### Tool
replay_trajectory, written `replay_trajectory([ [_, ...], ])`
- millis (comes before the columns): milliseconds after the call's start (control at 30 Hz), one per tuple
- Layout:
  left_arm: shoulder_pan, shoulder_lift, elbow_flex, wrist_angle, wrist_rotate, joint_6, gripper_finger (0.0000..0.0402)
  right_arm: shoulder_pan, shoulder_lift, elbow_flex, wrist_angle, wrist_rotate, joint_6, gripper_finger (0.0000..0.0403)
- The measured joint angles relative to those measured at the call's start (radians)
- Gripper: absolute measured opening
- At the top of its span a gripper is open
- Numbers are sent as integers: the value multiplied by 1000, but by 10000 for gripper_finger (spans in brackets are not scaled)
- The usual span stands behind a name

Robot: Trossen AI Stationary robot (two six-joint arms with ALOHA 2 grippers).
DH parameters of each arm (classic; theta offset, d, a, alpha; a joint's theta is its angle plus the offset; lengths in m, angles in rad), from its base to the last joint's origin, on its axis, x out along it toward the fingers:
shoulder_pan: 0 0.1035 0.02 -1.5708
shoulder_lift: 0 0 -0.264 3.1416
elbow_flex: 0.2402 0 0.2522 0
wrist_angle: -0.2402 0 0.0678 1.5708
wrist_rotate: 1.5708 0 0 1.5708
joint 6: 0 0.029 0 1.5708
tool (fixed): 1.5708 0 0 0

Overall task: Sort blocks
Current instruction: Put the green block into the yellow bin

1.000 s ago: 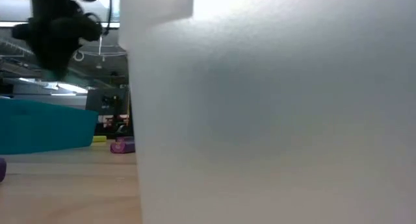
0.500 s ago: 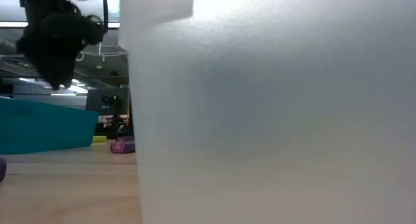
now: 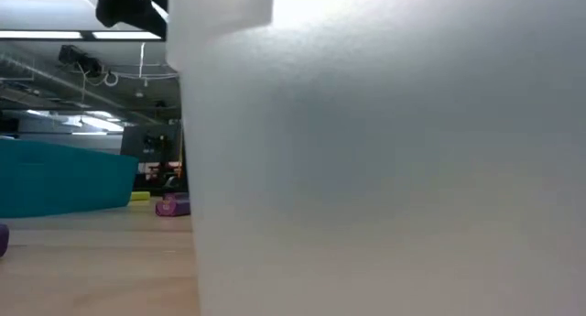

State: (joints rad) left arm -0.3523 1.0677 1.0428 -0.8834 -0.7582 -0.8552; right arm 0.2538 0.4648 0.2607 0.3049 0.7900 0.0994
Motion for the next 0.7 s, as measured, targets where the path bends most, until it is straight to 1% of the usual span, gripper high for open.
replay_trajectory([
  [133, 4, 29, 0, 7, -8, 9, 257, -62, 208, 186, -203, 5, 90, 35],
  [233, -9, 47, 0, 18, -21, 15, 257, -118, 346, 336, -437, -4, 202, 36],
  [333, -67, 53, -2, 36, -132, 18, 257, -174, 473, 470, -641, -66, 293, 36],
  [400, -113, 51, -2, 49, -181, 17, 257, -207, 550, 539, -734, -118, 331, 36],
  [467, -156, 50, -2, 63, -217, 16, 257, -237, 613, 589, -794, -167, 349, 37],
  [533, -198, 51, -2, 67, -244, 13, 257, -268, 662, 624, -817, -233, 348, 37],
  [700, -264, 52, -2, 80, -292, -14, 257, -343, 756, 648, -789, -469, 280, 37],
])
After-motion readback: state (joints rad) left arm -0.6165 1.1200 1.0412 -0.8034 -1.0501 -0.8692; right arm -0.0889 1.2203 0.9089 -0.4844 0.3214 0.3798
